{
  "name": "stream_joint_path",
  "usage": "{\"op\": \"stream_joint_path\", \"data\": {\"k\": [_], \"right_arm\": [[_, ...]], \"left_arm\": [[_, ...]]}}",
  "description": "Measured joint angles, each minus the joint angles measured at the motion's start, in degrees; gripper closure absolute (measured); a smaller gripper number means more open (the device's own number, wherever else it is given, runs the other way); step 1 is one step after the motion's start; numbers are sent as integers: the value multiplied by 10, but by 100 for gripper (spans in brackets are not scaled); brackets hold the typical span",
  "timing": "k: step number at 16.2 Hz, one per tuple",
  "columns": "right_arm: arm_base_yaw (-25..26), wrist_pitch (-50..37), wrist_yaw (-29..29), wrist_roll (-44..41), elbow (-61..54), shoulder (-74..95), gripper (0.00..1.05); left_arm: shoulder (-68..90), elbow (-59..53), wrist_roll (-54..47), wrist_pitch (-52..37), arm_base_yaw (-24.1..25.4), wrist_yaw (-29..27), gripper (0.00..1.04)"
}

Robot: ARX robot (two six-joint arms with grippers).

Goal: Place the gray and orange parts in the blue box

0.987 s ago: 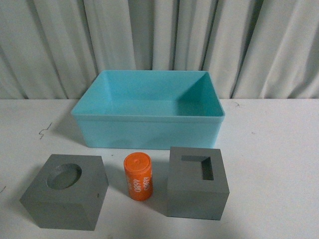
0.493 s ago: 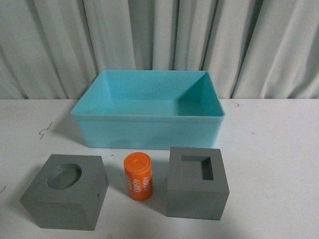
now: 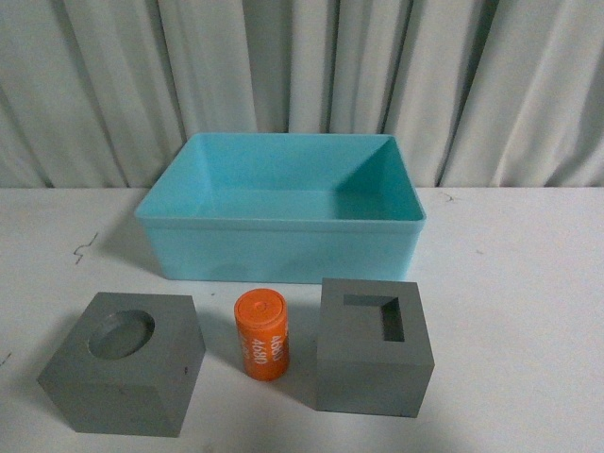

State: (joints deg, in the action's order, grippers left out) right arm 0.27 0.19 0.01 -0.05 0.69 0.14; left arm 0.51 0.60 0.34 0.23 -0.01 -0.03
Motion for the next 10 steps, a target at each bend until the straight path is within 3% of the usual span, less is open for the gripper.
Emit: {"op": "stream_joint_path", "data": {"k": [10], "right_arm": [[0,0,0,0,0,0,6]], "left_arm": [[0,0,0,0,0,0,7]]}}
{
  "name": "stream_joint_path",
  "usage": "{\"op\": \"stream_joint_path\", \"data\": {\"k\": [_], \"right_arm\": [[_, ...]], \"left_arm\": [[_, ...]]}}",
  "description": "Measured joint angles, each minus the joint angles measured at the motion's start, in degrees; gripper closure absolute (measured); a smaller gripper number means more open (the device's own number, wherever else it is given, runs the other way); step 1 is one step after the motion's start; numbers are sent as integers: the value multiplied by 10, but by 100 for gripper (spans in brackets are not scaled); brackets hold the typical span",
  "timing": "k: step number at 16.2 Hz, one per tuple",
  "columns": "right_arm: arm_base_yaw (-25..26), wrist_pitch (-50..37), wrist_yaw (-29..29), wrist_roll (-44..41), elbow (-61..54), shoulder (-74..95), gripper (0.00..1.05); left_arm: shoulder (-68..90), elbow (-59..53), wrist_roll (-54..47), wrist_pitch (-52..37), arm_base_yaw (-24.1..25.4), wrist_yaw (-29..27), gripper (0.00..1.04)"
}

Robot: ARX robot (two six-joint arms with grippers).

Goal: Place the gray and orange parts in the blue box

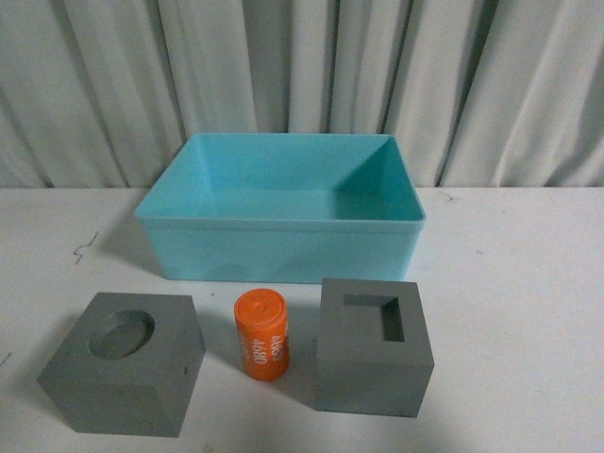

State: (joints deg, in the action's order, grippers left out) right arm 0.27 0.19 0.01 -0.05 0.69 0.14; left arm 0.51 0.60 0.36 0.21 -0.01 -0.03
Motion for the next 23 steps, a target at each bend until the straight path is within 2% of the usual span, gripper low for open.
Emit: {"op": "stream_joint_path", "data": {"k": [8,9,10,11,12,13,14,15,19,21,23], "right_arm": [[0,0,0,0,0,0,6],[-2,108,15,24,35,37,6],[55,163,-25,48,92,177,6],[119,106,-75,46,116,258,6],[152,47,-125,33,147,325,6],[157,-5,-165,18,182,393,6],[136,-50,-196,-7,208,463,6],[108,-86,-195,-20,211,521,6],[-52,-218,-116,20,248,721,6],[-116,-233,-76,56,280,792,6],[-159,-222,-34,83,308,859,6]], "left_arm": [[0,0,0,0,0,0,7],[0,0,0,0,0,0,7],[0,0,0,0,0,1,7],[0,0,0,0,0,0,7],[0,0,0,0,0,0,7],[0,0,0,0,0,0,7],[0,0,0,0,0,0,7],[0,0,0,0,0,0,7],[0,0,0,0,0,0,7],[0,0,0,0,0,0,7],[0,0,0,0,0,0,7]]}}
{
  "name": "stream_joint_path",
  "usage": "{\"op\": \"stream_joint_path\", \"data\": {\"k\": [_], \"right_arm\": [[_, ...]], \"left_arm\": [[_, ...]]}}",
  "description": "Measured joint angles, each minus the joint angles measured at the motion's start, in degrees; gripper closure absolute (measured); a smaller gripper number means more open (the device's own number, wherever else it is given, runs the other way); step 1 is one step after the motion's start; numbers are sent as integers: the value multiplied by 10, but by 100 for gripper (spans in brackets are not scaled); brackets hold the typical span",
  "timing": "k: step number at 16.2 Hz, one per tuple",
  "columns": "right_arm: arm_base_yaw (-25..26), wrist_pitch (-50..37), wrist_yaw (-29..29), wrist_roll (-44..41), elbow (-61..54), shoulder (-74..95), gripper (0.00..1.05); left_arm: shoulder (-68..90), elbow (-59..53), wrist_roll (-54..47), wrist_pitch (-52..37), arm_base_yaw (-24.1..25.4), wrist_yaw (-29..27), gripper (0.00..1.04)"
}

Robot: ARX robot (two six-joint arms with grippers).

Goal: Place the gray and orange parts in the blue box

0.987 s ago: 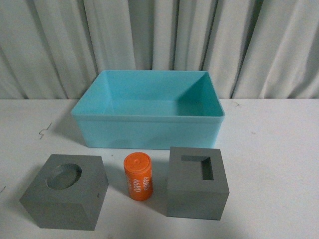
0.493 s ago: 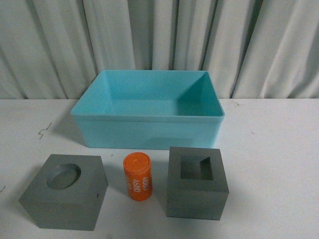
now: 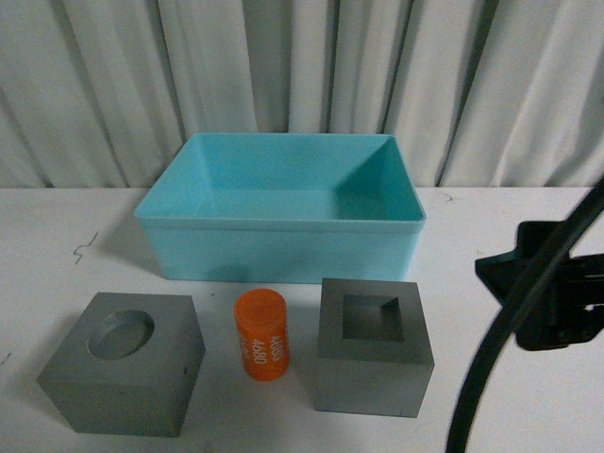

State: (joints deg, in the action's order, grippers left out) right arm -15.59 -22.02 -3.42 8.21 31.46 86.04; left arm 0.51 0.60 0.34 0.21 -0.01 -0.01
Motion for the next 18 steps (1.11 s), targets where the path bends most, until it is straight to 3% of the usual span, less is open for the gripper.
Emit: {"op": "stream_joint_path", "data": {"k": [9,18], "right_arm": [[-108,50,88,68,118,141,6],[-141,71,124,119,165,225,6]], "left_arm": [[0,0,0,0,0,0,7],[0,0,0,0,0,0,7]]}}
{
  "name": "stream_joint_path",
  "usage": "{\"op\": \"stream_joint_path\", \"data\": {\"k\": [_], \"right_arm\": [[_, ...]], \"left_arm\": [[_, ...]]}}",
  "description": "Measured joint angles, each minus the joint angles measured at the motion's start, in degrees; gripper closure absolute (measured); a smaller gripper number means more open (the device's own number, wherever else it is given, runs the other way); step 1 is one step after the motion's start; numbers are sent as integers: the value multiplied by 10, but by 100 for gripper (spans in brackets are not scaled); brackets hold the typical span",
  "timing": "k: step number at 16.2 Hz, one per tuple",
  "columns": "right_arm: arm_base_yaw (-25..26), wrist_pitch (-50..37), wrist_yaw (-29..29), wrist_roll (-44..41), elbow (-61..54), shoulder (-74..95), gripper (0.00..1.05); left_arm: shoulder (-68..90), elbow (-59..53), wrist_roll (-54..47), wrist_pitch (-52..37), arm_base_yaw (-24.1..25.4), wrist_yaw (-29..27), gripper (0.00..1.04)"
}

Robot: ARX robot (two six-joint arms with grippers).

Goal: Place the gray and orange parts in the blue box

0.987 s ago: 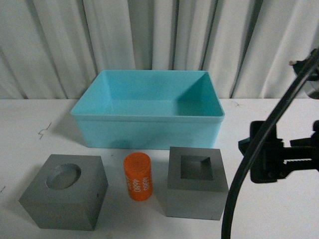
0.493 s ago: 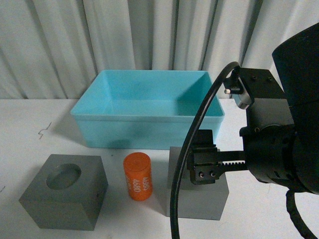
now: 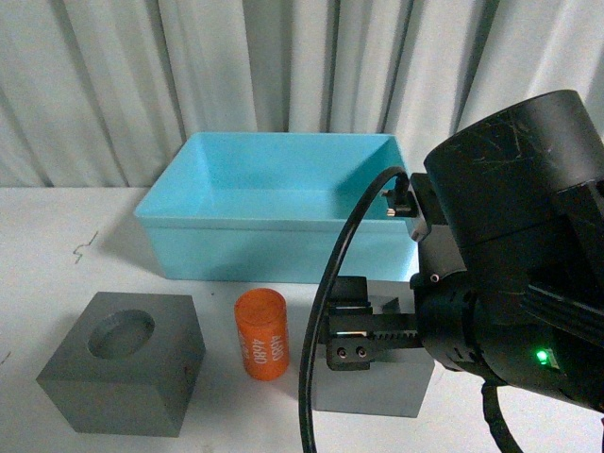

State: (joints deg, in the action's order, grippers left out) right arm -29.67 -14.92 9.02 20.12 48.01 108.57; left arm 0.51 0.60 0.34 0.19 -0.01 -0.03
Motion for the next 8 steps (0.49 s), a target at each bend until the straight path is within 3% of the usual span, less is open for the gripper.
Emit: {"op": "stream_joint_path", "data": {"k": [4,8], "right_arm": [[1,1,2,21,15,24,7],[1,2,3,35,19,28,44]], "left_arm": [[0,0,0,0,0,0,7],[0,0,0,0,0,0,7]]}}
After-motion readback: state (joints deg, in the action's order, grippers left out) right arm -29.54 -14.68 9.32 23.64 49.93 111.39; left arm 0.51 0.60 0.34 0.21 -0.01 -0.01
